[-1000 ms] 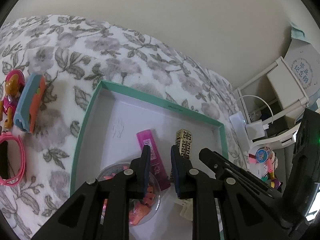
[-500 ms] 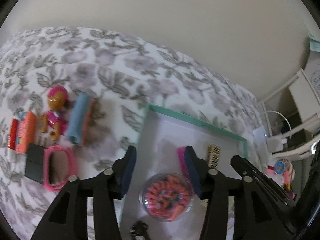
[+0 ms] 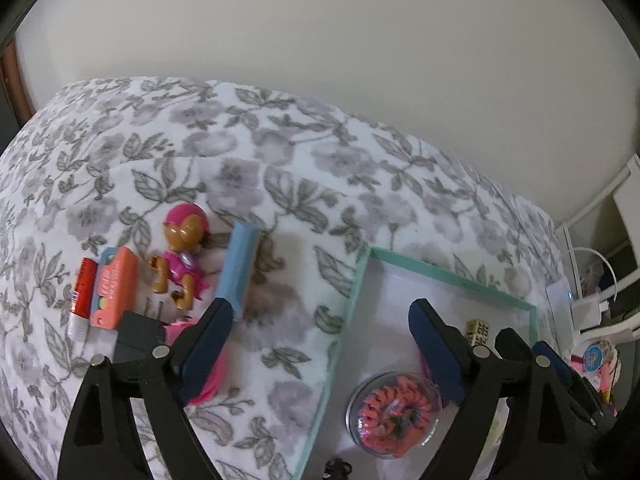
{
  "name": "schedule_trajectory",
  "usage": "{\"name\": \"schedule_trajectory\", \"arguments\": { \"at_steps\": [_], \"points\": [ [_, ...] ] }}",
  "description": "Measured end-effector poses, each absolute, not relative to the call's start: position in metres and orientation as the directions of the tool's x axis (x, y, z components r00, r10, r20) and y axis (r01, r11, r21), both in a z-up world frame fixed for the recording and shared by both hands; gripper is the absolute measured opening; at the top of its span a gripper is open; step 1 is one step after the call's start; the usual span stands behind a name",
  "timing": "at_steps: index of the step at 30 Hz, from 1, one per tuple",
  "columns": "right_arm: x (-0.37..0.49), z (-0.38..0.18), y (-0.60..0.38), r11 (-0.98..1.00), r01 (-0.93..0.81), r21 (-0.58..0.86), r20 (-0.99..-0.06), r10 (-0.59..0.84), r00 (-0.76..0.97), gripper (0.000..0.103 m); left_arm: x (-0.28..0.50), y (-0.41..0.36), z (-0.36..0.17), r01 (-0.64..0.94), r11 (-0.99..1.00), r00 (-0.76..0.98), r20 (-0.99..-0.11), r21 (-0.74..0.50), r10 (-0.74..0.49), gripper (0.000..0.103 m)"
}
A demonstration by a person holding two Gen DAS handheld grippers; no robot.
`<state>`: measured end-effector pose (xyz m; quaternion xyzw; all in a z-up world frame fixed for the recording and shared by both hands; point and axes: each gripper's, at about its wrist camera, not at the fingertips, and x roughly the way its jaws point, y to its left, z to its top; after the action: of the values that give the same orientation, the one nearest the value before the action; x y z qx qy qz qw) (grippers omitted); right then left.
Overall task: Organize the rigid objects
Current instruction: 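Move both tools back over the remaining toys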
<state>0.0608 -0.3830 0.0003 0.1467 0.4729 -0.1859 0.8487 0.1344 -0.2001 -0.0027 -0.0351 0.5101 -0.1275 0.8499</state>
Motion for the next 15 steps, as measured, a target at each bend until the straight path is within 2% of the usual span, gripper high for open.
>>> {"name": "schedule_trajectory", "arguments": {
  "at_steps": [4, 8, 13, 15],
  "points": [
    [0.062, 0.000, -0.381, 0.891, 0.449, 0.064, -0.855, -0.183, 0.485, 0.070, 0.138, -0.191, 0.002, 0.163, 0.969, 0.469, -0.850, -0.186, -0.242, 0.090],
    [0.064, 0.002, -0.377, 0.895, 0.444, 0.046, -0.848, -0.200, 0.490, 0.080, 0.144, -0.179, 0.006, 0.147, 0.961, 0.463, -0.842, -0.233, -0.275, 0.090],
    [0.067, 0.006, -0.370, 0.904, 0.426, 0.027, -0.835, -0.214, 0.507, 0.101, 0.149, -0.163, 0.015, 0.134, 0.953, 0.468, -0.830, -0.271, -0.303, 0.091],
    [0.068, 0.009, -0.367, 0.908, 0.418, 0.018, -0.831, -0.219, 0.511, 0.101, 0.151, -0.156, 0.019, 0.128, 0.955, 0.478, -0.827, -0.266, -0.294, 0.094]
  ]
}}
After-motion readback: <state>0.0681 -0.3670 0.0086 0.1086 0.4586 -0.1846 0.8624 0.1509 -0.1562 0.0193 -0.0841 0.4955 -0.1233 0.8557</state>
